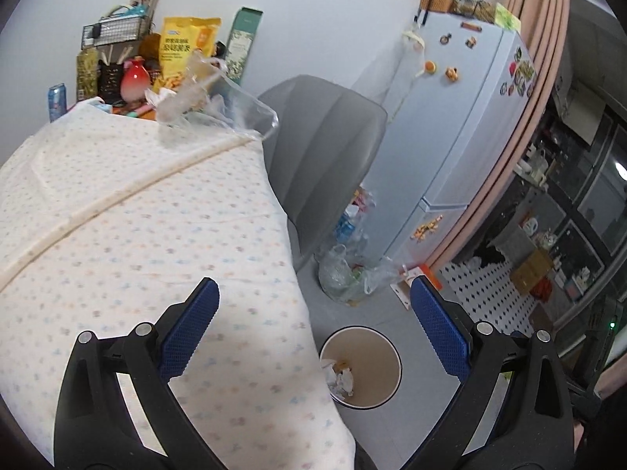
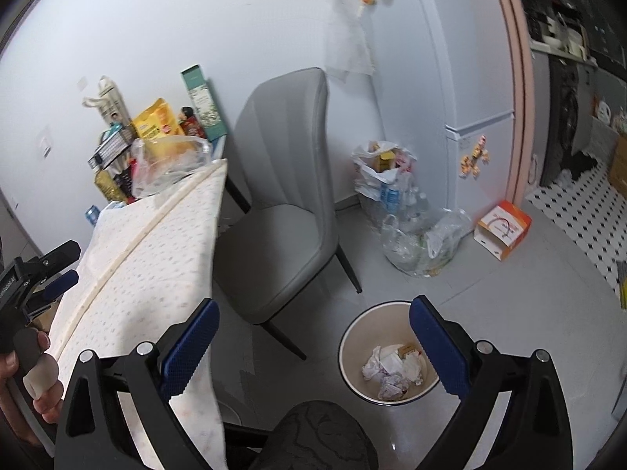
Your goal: Collect trash
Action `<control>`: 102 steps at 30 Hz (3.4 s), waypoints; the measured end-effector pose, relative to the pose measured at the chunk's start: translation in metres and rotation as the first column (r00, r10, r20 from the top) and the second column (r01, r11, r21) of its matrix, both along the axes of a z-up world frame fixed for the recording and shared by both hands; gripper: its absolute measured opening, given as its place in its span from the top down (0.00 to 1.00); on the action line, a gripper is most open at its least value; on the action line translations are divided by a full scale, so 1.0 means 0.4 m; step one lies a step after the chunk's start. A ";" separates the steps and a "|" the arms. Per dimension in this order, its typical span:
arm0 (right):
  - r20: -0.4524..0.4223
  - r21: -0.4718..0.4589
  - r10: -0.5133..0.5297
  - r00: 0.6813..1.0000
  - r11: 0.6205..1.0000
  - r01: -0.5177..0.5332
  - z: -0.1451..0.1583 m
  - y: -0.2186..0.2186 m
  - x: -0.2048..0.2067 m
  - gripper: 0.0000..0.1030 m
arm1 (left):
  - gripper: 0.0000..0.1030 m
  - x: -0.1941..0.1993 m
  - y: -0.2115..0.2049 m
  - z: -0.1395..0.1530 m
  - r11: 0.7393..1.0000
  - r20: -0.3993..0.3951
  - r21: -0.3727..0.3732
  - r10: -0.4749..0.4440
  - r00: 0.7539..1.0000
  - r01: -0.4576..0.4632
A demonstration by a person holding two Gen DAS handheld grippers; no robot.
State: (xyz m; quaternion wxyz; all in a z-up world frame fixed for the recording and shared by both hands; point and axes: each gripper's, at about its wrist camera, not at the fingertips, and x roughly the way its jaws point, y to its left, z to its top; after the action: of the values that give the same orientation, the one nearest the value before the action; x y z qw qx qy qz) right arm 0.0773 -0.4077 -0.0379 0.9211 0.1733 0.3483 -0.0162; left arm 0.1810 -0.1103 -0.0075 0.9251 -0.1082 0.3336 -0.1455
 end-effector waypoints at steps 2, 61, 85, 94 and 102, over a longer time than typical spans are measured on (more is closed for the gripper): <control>0.011 -0.009 0.016 1.000 1.000 -0.016 0.017 0.024 -0.004 0.08 | 0.06 -0.020 0.024 0.015 1.000 0.017 -0.003 0.008 1.000 -0.008; 0.168 -0.108 0.288 0.943 0.956 -0.273 0.270 0.316 -0.234 0.08 | 0.06 -0.439 0.332 0.199 0.973 0.208 0.040 0.216 0.954 -0.229; 0.163 -0.109 0.280 0.946 0.958 -0.265 0.258 0.326 -0.239 0.08 | 0.06 -0.449 0.320 0.189 0.972 0.196 0.062 0.212 0.958 -0.228; 0.164 -0.107 0.282 0.945 0.958 -0.267 0.256 0.327 -0.239 0.08 | 0.06 -0.450 0.321 0.189 0.972 0.195 0.060 0.212 0.958 -0.228; 0.165 -0.106 0.281 0.945 0.958 -0.266 0.256 0.329 -0.239 0.08 | 0.06 -0.449 0.320 0.185 0.972 0.195 0.063 0.210 0.958 -0.225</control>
State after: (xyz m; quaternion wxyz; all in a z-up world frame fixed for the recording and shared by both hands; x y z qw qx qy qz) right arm -0.0185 -0.2762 0.0643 0.9482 0.0860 0.2839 0.1132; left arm 0.0014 0.0178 0.0666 0.9664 -0.0908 0.2374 -0.0380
